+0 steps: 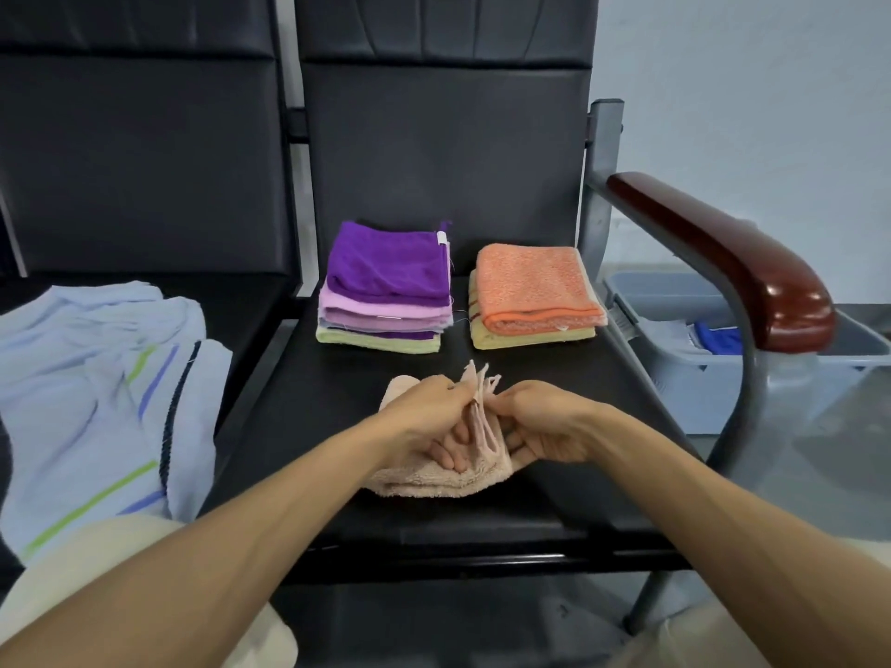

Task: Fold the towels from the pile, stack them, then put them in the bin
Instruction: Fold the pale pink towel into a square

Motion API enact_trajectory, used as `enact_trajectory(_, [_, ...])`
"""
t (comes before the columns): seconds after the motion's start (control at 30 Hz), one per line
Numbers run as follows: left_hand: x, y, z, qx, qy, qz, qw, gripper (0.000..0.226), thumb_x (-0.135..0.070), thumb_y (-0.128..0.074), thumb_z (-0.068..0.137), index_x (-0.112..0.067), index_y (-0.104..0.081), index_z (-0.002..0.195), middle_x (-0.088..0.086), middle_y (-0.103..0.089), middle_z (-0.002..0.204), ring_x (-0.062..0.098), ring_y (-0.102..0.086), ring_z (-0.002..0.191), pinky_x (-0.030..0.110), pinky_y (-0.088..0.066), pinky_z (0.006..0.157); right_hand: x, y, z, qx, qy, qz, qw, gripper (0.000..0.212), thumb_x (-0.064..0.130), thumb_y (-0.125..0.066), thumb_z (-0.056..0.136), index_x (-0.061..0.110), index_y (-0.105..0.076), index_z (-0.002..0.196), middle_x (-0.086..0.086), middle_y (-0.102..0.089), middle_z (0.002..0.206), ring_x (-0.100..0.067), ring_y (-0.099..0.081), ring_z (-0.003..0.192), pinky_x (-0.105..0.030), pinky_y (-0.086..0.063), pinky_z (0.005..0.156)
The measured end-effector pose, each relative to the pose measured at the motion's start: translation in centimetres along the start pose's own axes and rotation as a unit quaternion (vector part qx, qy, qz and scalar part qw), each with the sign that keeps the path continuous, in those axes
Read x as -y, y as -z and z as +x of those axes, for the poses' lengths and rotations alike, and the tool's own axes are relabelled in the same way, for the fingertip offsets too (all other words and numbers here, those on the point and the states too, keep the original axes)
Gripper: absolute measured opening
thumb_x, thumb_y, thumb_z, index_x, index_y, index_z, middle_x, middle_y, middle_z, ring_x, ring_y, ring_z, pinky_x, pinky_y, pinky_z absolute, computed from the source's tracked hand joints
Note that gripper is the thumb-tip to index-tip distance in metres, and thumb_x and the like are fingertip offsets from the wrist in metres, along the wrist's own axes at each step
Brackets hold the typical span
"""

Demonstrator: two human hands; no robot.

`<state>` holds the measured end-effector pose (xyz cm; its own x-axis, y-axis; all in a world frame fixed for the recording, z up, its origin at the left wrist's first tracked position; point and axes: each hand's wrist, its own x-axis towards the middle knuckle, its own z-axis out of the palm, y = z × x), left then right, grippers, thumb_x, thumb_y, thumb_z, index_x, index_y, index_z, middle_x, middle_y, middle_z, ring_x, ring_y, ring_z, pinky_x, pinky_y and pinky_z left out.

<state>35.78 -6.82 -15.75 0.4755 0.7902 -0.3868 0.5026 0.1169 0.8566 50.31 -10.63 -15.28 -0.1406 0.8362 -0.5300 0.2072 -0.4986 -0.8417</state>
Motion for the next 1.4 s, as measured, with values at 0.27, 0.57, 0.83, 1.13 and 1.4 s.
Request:
enact_trajectory(0.27, [-0.1, 4.8, -2.5, 0.064, -0.001, -0.045, 0.997, 0.029, -0.011, -0.043, 0.101, -0.011, -0.045, 0.130, 0.019, -0.071, 0.104, 0.032, -0.071, 0.080, 0.038, -0.058, 0.073, 0.4, -2.0, 1.7, -0.146, -0.017, -0.073, 0.986, 0.079, 0.072, -0.018, 0.092, 0.014, -0.056, 0.130, -0.010, -0.067, 0.109, -0.026, -0.065, 0.094, -0.040, -0.056, 0.074])
enact_trajectory(0.57, [1.1, 6.7, -2.3, -0.103, -0.018, 0.028, 0.994, 0.034, 0.000, -0.043, 0.093, -0.009, -0.048, 0.126, 0.008, -0.070, 0.102, 0.024, -0.069, 0.088, 0.027, -0.052, 0.064, 1.3, -3.0, 3.2, -0.234, 0.052, -0.384, 0.892, 0.042, 0.036, -0.040, 0.100, 0.001, -0.056, 0.118, -0.017, -0.060, 0.124, -0.033, -0.057, 0.111, -0.032, -0.041, 0.082])
enact_trajectory(0.83, [1.4, 5.7, -0.9, -0.104, 0.039, -0.109, 0.988, 0.061, -0.051, -0.051, 0.094, -0.009, -0.045, 0.136, 0.005, -0.066, 0.119, 0.020, -0.064, 0.101, 0.037, -0.054, 0.078, 4.0, -2.0, 1.0, -0.150, 0.303, -0.049, 0.940, 0.030, 0.027, -0.042, 0.103, 0.010, -0.054, 0.125, -0.002, -0.066, 0.114, -0.014, -0.064, 0.105, -0.030, -0.054, 0.089])
enact_trajectory(1.13, [-0.8, 5.4, -1.0, -0.029, -0.021, -0.438, 0.898, 0.034, -0.018, -0.065, 0.090, -0.010, -0.061, 0.123, 0.012, -0.072, 0.111, 0.027, -0.070, 0.099, 0.044, -0.057, 0.085, 4.4, 1.7, -2.5, -0.082, 0.254, 0.157, 0.951, 0.029, 0.013, -0.056, 0.095, 0.017, -0.055, 0.124, -0.005, -0.070, 0.115, -0.025, -0.068, 0.105, -0.042, -0.059, 0.078])
enact_trajectory(1.4, [-3.6, 4.6, 2.8, -0.100, -0.116, -0.248, 0.957, 0.034, -0.027, -0.053, 0.098, -0.027, -0.050, 0.131, -0.002, -0.065, 0.121, 0.019, -0.064, 0.107, 0.040, -0.056, 0.079, 3.4, 4.8, -0.4, -0.207, 0.222, -0.012, 0.953, 0.035, 0.011, -0.052, 0.097, 0.018, -0.042, 0.130, 0.000, -0.055, 0.120, -0.021, -0.063, 0.098, -0.030, -0.057, 0.054])
